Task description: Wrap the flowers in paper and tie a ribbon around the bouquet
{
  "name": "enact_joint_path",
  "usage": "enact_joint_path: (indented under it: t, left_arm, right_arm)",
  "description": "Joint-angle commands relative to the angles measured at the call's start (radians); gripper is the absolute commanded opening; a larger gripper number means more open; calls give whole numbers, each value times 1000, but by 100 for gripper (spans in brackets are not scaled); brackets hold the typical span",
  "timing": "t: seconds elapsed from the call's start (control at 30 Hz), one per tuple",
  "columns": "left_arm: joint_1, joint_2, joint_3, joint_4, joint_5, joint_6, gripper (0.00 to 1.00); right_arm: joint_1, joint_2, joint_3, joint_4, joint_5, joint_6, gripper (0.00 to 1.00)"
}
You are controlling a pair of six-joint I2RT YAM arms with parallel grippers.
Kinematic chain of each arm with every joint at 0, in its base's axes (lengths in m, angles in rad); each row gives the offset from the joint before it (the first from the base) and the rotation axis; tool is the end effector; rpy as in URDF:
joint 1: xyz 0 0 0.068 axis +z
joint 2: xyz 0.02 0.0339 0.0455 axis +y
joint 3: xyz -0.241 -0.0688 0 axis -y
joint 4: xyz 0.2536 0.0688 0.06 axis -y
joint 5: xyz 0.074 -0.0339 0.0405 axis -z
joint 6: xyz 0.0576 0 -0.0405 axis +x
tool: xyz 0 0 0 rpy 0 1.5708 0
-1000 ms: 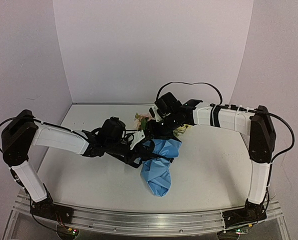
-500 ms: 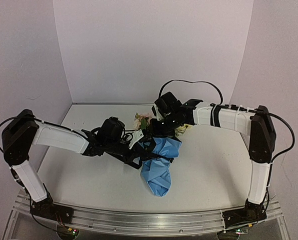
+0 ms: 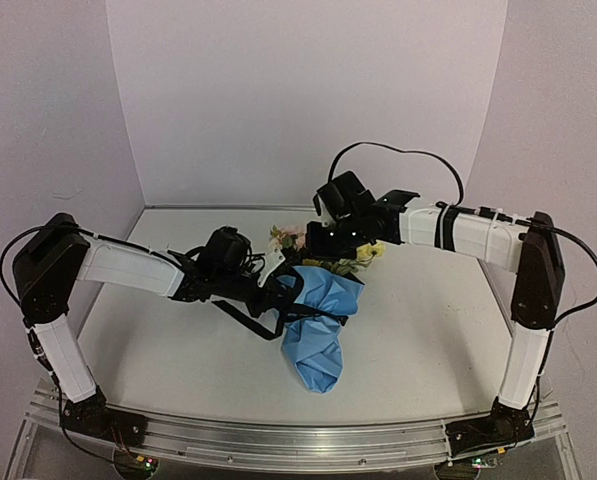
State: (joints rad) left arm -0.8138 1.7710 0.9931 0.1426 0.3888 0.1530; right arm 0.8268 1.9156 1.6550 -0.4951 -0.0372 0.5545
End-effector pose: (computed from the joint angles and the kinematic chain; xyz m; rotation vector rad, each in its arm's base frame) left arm 0.2541 -0.3008 0.1389 1.2466 1.8923 -0.7895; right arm 0.3084 0.3382 0.2427 -0.3511 2.4180 0.7070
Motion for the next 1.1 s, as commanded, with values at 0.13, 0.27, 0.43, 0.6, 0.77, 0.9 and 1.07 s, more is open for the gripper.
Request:
enact_joint_path:
  t: [0.13, 0.27, 0.43, 0.6, 0.77, 0.9, 1.07]
  left_arm:
    - [19, 24, 88, -51, 43, -16, 0]
    - [19, 22, 89, -48, 53, 9, 0]
    - [20, 30, 111, -64, 89, 39, 1]
    - [21, 56, 148, -91, 90, 40, 1]
    - [32, 82, 168, -99, 95, 22, 0]
    - [47, 89, 186, -112, 109, 15, 0]
    - [57, 96, 226, -167, 132, 49, 0]
  right_arm:
    - [2, -14, 24, 24, -50, 6, 22]
    - [2, 33, 62, 21, -96, -9, 31]
    - [3, 89, 106, 18, -125, -37, 40]
    - [0, 90, 74, 25, -92, -20, 38]
    - [-17, -1, -38, 110, -38, 19, 37]
    - [-29, -63, -107, 154, -7, 32, 37]
    - [-80, -48, -115, 199, -140, 52, 38]
